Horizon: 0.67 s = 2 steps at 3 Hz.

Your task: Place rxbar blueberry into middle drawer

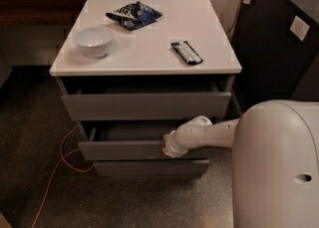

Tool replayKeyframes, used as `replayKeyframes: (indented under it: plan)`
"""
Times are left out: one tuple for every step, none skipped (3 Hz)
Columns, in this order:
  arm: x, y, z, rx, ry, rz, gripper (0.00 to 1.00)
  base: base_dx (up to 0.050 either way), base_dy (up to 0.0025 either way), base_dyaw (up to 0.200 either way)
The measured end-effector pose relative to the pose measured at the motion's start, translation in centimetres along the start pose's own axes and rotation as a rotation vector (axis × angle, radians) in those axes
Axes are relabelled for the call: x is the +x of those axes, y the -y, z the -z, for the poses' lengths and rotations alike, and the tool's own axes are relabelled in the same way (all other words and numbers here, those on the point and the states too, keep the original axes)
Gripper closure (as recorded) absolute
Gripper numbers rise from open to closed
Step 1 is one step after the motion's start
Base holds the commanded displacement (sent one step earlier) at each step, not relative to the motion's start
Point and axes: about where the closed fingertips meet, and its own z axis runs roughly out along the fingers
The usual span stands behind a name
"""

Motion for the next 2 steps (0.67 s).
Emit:
replayKeyframes:
  plan:
    - [-0.13,-0.31,-0.05,-0.005,0.006,0.001,1.0,0.0,0.0,0.0]
    - [-0.48,-1.05,-0.1,-0.017,0.019,0.002,1.0,0.0,0.0,0.0]
